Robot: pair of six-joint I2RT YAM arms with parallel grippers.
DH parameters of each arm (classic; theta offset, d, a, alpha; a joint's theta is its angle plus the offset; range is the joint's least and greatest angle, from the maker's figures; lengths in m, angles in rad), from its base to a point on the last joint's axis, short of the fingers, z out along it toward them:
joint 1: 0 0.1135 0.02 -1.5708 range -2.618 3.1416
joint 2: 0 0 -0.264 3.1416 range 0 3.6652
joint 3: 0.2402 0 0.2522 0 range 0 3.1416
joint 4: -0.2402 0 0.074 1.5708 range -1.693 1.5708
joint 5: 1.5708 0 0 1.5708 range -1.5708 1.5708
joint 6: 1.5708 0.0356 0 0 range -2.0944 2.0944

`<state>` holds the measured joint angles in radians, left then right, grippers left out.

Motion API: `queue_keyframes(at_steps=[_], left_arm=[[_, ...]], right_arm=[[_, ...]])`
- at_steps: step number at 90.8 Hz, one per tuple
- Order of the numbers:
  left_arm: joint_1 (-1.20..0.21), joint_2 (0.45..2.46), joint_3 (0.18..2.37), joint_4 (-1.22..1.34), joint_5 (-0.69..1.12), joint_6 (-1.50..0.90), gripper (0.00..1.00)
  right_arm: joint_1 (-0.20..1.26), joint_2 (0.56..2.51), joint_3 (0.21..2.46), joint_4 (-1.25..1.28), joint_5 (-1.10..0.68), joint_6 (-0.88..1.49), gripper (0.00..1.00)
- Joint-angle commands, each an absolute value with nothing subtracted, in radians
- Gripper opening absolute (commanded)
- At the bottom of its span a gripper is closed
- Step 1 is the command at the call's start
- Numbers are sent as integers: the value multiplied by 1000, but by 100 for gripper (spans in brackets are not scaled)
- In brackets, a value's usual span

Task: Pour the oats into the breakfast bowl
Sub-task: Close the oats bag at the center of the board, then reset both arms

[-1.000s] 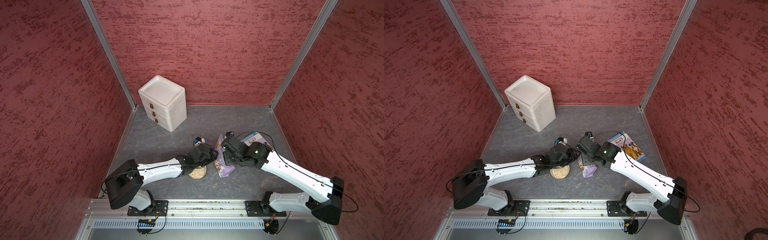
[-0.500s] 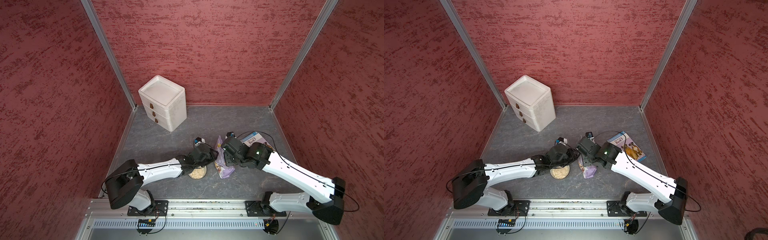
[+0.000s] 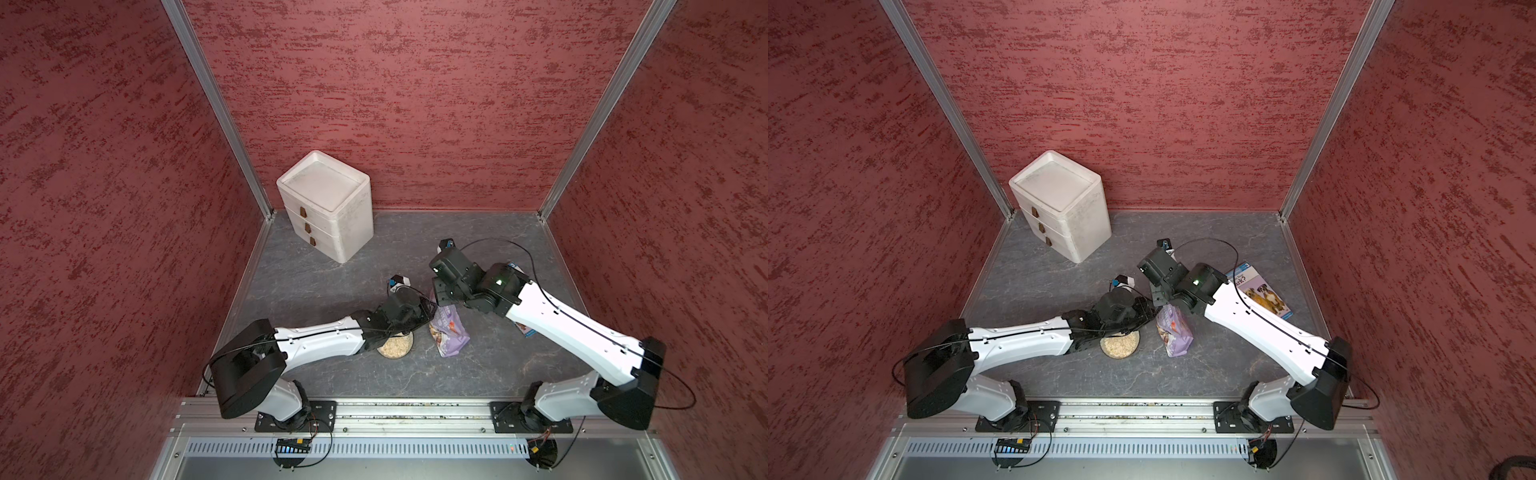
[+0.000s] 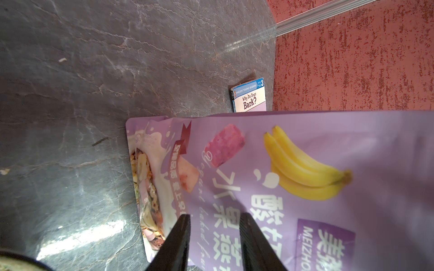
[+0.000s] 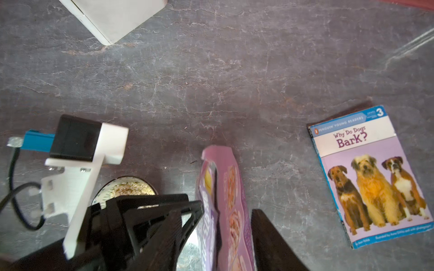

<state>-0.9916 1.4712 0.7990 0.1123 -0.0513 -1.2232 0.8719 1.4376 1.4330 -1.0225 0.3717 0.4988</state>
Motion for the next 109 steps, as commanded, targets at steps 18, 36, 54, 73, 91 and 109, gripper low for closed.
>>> queue_keyframes(at_steps=[18,36,54,73,91,109], left_arm=[[-992,1432,795,103,-76,-1218,39],[-991,1425,794,103,-78,-1204,40],[-982,1371,795,61,-107,-1160,49],[-970,1285,800,-49,-168,-1075,69],[-920,1222,760,-89,-174,-1041,72],[-860,1113,763,-166,-237,-903,77]], right_arm=[[855,1525,1490,-1016,512,460,20],[852,1485,1457,-984,498,483,0],[846,1446,1459,-937,426,470,50],[846,1318,1409,-816,367,455,75],[847,1194,1334,-724,363,450,81],[847,1055,1225,-646,484,417,96]])
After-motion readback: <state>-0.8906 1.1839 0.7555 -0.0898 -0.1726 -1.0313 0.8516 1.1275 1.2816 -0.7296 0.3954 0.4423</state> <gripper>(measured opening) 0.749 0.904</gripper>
